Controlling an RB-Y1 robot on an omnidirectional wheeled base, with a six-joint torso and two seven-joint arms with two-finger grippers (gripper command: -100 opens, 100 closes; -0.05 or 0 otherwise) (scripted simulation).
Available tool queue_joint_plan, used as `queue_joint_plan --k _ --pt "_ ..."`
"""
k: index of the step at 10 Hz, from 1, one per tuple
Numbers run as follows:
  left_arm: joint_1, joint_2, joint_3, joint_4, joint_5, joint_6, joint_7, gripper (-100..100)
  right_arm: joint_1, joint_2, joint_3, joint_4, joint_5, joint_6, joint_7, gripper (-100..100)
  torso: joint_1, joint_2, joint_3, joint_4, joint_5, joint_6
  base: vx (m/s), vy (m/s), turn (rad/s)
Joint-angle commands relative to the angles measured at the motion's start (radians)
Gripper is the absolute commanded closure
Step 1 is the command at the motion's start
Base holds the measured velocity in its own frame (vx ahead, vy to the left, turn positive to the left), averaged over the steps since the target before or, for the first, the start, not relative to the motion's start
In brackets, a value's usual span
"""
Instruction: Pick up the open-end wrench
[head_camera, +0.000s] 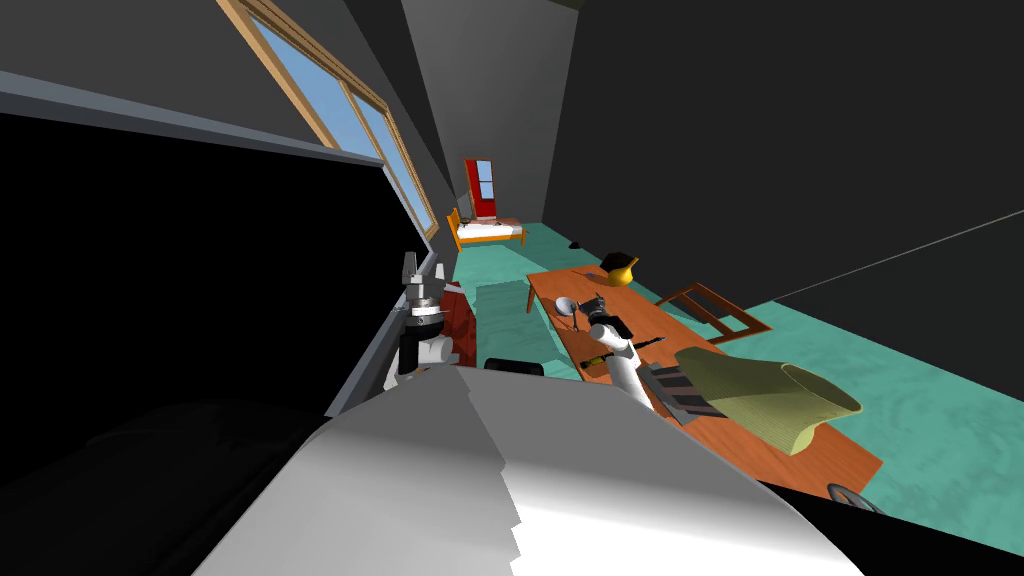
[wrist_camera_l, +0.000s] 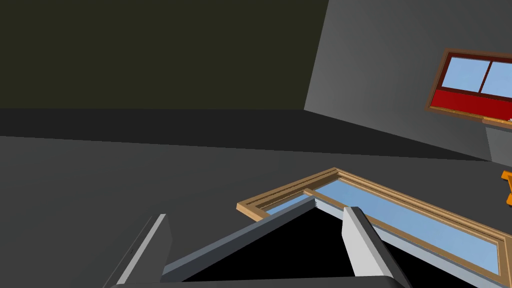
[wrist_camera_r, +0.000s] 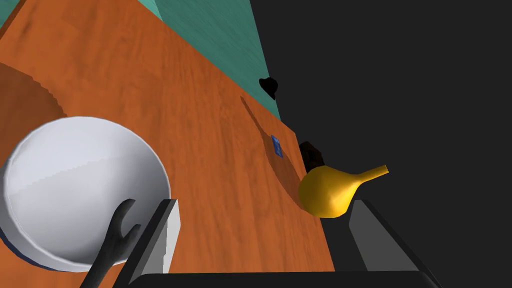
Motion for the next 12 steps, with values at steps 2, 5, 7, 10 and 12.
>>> queue_joint_plan --k 2,5,7,10,12 --pt "0.000 0.000 0.000 0.000 0.000 0.000 0.000 0 -0.044 -0.025 -0.008 0.091 -0.049 0.058 -0.025 -100 0.000 0.000 0.000 0.000 0.000 0.000 -0.010 -0.010 0.019" --pt "0.000 0.000 0.000 0.000 0.000 0.000 0.000 0 -0.069 -0.034 -0.015 0.150 -0.077 0.110 -0.038 -100 0.000 0.000 0.000 0.000 0.000 0.000 -0.010 -0.014 0.018" --pt "0.000 0.000 0.000 0.000 0.000 0.000 0.000 0 -0.094 -0.042 -0.022 0.198 -0.104 0.151 -0.051 -100 -0.001 0.000 0.000 0.000 0.000 0.000 -0.008 -0.017 0.019" --pt "0.000 0.000 0.000 0.000 0.000 0.000 0.000 0 -0.141 -0.055 -0.035 0.291 -0.156 0.228 -0.076 -100 -0.002 0.000 0.000 0.000 0.000 0.000 -0.009 -0.033 0.025" --pt "0.000 0.000 0.000 0.000 0.000 0.000 0.000 0 -0.162 -0.062 -0.041 0.336 -0.180 0.264 -0.088 -100 -0.001 -0.001 0.000 0.000 0.000 0.000 0.000 -0.021 0.011"
